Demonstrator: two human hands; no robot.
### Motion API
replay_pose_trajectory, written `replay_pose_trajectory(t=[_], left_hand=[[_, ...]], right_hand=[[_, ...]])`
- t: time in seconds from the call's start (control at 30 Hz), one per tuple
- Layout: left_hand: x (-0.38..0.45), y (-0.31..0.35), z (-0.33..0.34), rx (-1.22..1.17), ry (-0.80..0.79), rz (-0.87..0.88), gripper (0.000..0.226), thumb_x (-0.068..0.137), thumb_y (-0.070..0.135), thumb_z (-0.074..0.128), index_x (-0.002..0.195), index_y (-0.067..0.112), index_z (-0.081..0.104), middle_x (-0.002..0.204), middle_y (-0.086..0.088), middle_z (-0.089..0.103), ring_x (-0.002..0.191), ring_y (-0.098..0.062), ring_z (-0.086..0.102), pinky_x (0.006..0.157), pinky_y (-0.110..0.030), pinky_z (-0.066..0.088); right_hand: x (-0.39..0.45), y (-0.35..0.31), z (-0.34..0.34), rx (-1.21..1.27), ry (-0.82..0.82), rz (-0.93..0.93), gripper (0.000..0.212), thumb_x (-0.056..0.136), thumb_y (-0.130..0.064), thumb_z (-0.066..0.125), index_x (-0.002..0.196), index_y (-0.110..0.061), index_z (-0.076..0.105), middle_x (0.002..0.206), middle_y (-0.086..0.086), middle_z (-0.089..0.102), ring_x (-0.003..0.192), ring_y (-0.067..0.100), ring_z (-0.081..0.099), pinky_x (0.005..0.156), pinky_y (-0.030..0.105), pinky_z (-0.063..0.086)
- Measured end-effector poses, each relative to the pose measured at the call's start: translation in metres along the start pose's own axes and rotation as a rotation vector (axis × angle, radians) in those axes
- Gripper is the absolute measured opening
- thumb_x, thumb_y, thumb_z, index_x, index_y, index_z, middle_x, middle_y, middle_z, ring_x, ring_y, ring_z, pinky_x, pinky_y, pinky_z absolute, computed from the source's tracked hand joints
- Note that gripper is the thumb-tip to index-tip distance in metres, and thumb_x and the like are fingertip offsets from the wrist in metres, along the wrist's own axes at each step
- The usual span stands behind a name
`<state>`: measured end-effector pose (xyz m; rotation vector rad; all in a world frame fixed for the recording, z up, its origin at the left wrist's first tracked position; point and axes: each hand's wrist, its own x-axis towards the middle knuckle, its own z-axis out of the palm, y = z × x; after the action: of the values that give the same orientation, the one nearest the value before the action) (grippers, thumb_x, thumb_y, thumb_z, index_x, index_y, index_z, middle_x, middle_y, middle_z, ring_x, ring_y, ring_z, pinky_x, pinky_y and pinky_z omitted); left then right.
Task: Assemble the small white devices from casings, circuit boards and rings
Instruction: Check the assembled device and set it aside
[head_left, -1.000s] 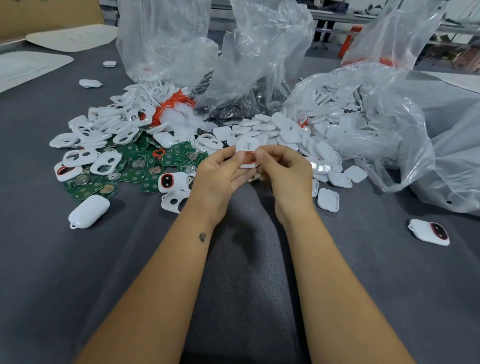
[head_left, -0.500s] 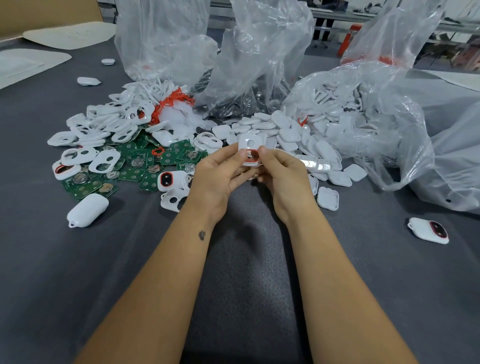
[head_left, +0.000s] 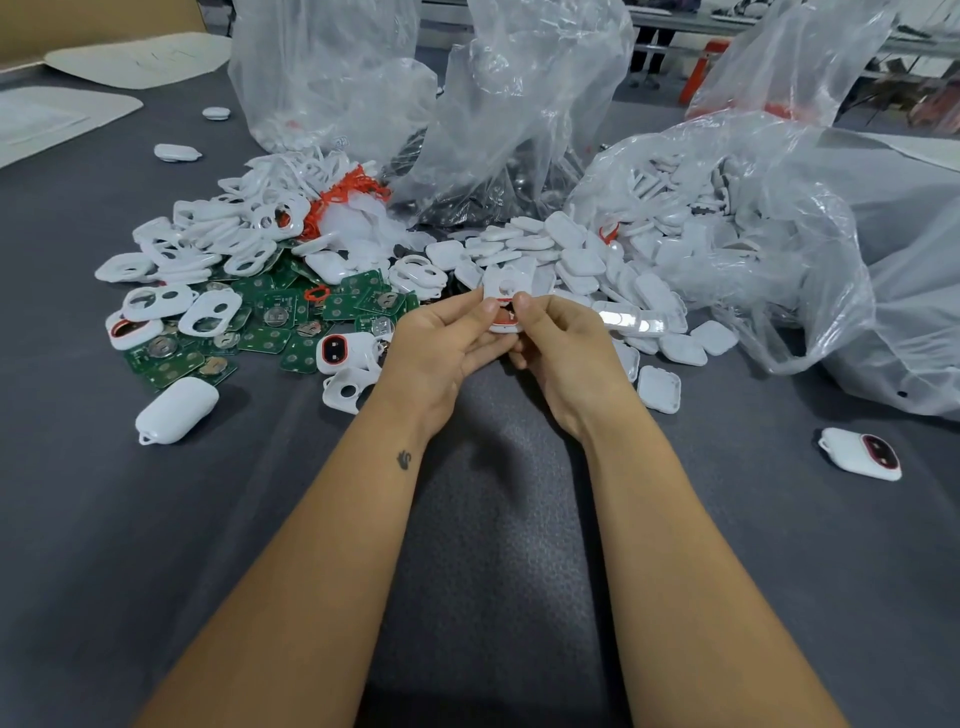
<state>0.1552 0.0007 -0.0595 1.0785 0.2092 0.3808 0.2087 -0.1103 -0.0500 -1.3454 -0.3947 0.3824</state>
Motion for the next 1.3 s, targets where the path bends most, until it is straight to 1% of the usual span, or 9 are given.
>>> replay_pose_trajectory(t=[0.13, 0.3, 0.5, 0.57, 0.7, 0.87, 0.97, 1.13, 1.3], left_hand=[[0.000, -0.002, 0.001, 0.026, -0.001, 0.016, 0.013, 0.094, 0.002, 0.057, 0.098, 0.005, 0.069, 0.084, -0.004, 0.076, 0.080, -0.014, 0.073, 0.072, -0.022, 0.057], [0.000, -0.004, 0.003, 0.057, 0.020, 0.062, 0.016, 0.094, -0.001, 0.057, 0.101, 0.006, 0.070, 0.089, -0.007, 0.076, 0.086, -0.017, 0.073, 0.075, -0.022, 0.057], [-0.002, -0.003, 0.006, 0.031, 0.051, 0.077, 0.019, 0.094, 0.001, 0.058, 0.089, 0.011, 0.073, 0.085, -0.007, 0.076, 0.079, -0.018, 0.074, 0.070, -0.020, 0.056], [-0.001, -0.002, 0.005, 0.015, 0.084, 0.052, 0.018, 0.095, 0.002, 0.057, 0.089, 0.009, 0.072, 0.083, -0.007, 0.076, 0.079, -0.018, 0.074, 0.069, -0.021, 0.057], [0.002, 0.001, 0.007, -0.056, 0.145, -0.032, 0.020, 0.097, 0.005, 0.052, 0.090, 0.004, 0.070, 0.081, -0.012, 0.075, 0.076, -0.023, 0.074, 0.067, -0.027, 0.059], [0.001, 0.003, 0.007, -0.070, 0.109, -0.053, 0.026, 0.092, 0.000, 0.051, 0.086, 0.008, 0.075, 0.086, -0.013, 0.075, 0.080, -0.022, 0.074, 0.069, -0.026, 0.059], [0.001, 0.003, 0.007, -0.051, 0.078, -0.038, 0.029, 0.089, -0.008, 0.051, 0.091, 0.009, 0.074, 0.088, -0.011, 0.076, 0.081, -0.020, 0.074, 0.069, -0.023, 0.058], [-0.001, 0.002, 0.004, -0.018, -0.033, 0.021, 0.044, 0.090, -0.009, 0.050, 0.079, 0.020, 0.081, 0.089, -0.007, 0.076, 0.084, -0.016, 0.074, 0.071, -0.020, 0.056], [-0.002, 0.004, 0.003, -0.017, -0.063, 0.036, 0.025, 0.073, 0.006, 0.065, 0.081, 0.023, 0.081, 0.087, -0.007, 0.076, 0.080, -0.016, 0.073, 0.073, -0.020, 0.056]], right_hand=[[0.001, 0.002, -0.006, -0.168, 0.049, -0.046, 0.027, 0.098, -0.015, 0.056, 0.097, 0.011, 0.064, 0.075, 0.016, 0.055, 0.060, 0.015, 0.046, 0.058, 0.024, 0.041], [0.003, 0.007, -0.005, -0.364, 0.131, -0.103, 0.022, 0.098, -0.020, 0.057, 0.092, -0.003, 0.070, 0.066, -0.006, 0.061, 0.059, 0.001, 0.052, 0.063, 0.020, 0.044], [0.005, 0.003, -0.005, -0.052, 0.098, -0.007, 0.033, 0.102, -0.022, 0.048, 0.090, 0.001, 0.068, 0.071, 0.011, 0.058, 0.058, 0.012, 0.048, 0.055, 0.024, 0.042], [0.004, 0.005, -0.005, -0.154, 0.094, -0.053, 0.023, 0.098, -0.019, 0.056, 0.089, -0.003, 0.070, 0.071, 0.005, 0.064, 0.060, 0.007, 0.052, 0.056, 0.021, 0.043], [0.004, 0.008, -0.003, -0.297, 0.184, -0.095, 0.020, 0.095, -0.018, 0.060, 0.092, -0.003, 0.072, 0.085, 0.013, 0.071, 0.064, 0.007, 0.052, 0.067, 0.027, 0.045], [0.005, 0.009, 0.002, -0.362, 0.249, -0.092, 0.022, 0.095, -0.023, 0.059, 0.085, -0.007, 0.071, 0.068, -0.003, 0.063, 0.062, 0.005, 0.053, 0.067, 0.026, 0.044], [0.004, 0.008, 0.001, -0.299, 0.234, -0.065, 0.024, 0.096, -0.025, 0.058, 0.081, -0.013, 0.071, 0.065, -0.004, 0.063, 0.061, 0.006, 0.053, 0.064, 0.023, 0.044], [0.003, 0.003, 0.001, -0.095, 0.185, -0.040, 0.025, 0.097, -0.016, 0.054, 0.079, -0.006, 0.067, 0.067, 0.008, 0.057, 0.056, 0.010, 0.048, 0.052, 0.021, 0.041], [0.005, -0.001, 0.001, 0.165, 0.090, -0.013, 0.023, 0.091, 0.004, 0.043, 0.080, 0.003, 0.063, 0.066, 0.013, 0.055, 0.053, 0.015, 0.046, 0.048, 0.025, 0.038]])
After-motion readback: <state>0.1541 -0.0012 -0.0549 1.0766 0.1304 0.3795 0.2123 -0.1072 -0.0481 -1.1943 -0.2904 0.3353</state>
